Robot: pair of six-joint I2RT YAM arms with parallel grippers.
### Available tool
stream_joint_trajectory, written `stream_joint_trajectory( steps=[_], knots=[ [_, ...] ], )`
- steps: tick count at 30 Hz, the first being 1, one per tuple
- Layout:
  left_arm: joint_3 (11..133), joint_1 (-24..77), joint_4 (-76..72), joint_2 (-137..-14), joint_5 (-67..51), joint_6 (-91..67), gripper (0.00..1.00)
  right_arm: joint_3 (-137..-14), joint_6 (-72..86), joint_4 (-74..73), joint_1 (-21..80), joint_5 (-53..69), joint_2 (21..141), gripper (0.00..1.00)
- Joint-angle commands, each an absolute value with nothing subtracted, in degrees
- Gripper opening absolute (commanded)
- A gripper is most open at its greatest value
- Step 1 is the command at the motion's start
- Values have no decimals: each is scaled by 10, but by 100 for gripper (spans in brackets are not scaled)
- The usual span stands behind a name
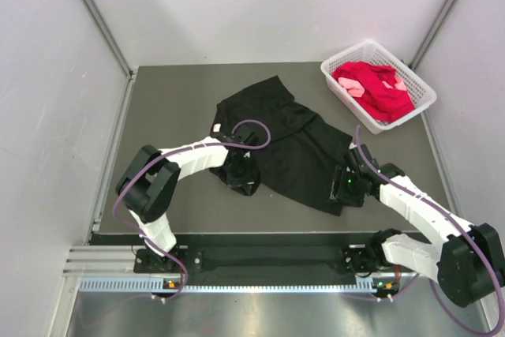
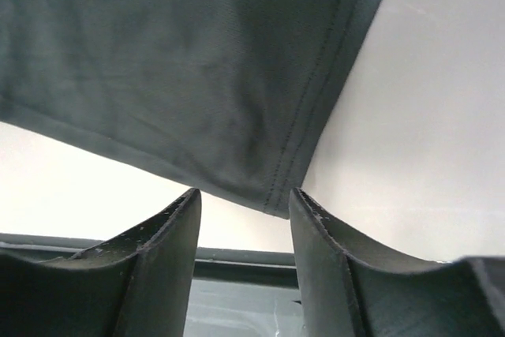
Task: Fold and stack the t-shirts
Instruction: Flatten the tshirt out
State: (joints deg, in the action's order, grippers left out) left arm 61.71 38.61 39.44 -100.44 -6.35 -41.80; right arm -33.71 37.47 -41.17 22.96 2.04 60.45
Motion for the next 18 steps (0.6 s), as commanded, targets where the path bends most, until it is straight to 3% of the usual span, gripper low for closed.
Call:
stream_joint_trajectory(
  steps=[1,15,18],
  knots=[
    [614,384,401,-967,-45,-412,21,-327,388,-432,226,4,595,48],
    [603,385,449,-880,-26,-425,10,-285,408,-373,221,25,614,39],
    [613,384,475,-861,-12,-422,9,-279,410,-366,221,27,616,29]
  ],
)
